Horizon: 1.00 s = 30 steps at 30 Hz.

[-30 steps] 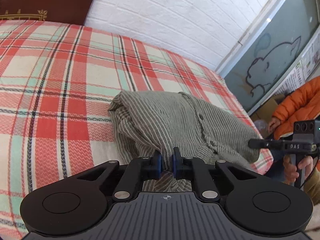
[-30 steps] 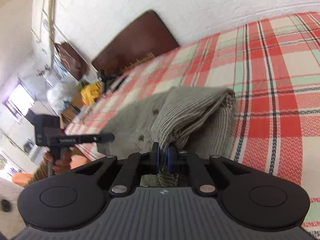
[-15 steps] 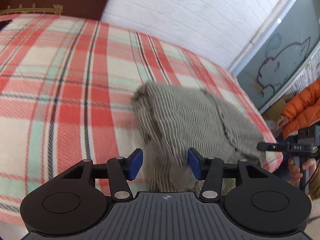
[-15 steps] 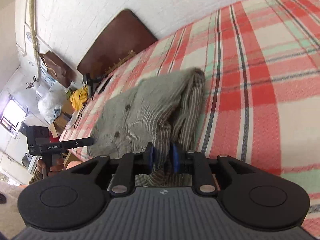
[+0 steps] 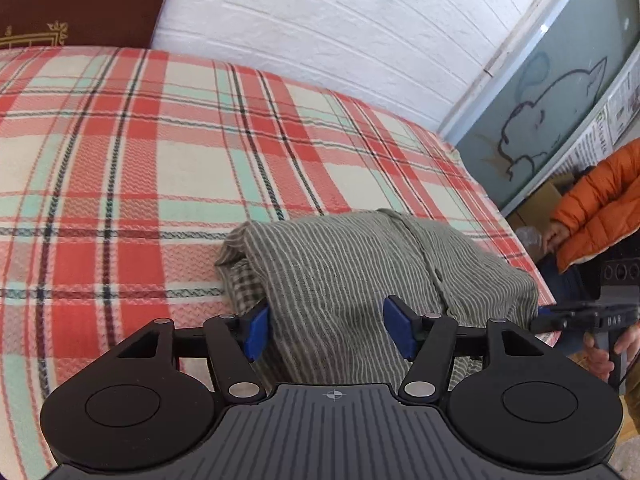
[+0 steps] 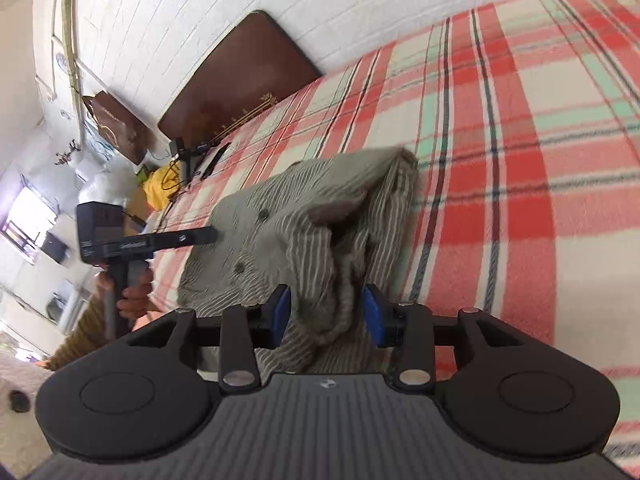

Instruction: Fold clothes

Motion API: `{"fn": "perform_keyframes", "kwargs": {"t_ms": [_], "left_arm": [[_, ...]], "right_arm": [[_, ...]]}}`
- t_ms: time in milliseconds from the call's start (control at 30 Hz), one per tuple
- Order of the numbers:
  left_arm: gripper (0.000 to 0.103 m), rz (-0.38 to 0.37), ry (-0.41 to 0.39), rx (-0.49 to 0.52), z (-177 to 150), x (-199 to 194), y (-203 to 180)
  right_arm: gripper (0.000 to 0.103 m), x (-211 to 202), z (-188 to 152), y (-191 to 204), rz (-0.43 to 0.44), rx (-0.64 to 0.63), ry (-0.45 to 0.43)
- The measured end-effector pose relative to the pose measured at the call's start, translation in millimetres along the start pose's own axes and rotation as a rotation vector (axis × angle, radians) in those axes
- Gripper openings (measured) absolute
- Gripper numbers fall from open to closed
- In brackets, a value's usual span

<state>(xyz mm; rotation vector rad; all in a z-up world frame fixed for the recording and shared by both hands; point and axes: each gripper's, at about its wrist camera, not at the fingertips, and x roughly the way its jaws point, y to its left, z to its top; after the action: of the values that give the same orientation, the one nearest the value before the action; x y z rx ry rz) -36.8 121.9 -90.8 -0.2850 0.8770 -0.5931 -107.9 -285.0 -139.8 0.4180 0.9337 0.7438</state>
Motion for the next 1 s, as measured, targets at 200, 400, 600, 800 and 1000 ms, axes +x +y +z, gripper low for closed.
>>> {"fn": "perform_keyframes", "kwargs": {"t_ms": [200,400,600,800,1000], "left_arm": [[0.061,0.027,-0.012,0.000,-12.6,-22.1,0.1],[0.070,0.020,-0.027,0.048,-41.7,-62.2,-18.5],[0.072,-0.010,0.033,0.070,-70.4,-49.8,-30.5],[0.047,-0.073,0.059,-0.058,-62.8,-36.3,-16.5],[0.045,-0.061,0.072,-0.090,-66.6,-47.4,-1.6]], "right_arm": [[0.046,-4.7,-22.1,19.2,0.066,-0.055,0.023],[0.049,-11.9,-26.6,25.2,0.000,-0.069,-0.024],[0.053,-8.8,-22.7,17.8,-0.074,-0.107,-0.085],[0.012,6.2,-9.4,5.9,0.031,0.024,-0.010],[0.010,-27.0,-14.6,-14.4,0.121,0.207,-0.028]]}}
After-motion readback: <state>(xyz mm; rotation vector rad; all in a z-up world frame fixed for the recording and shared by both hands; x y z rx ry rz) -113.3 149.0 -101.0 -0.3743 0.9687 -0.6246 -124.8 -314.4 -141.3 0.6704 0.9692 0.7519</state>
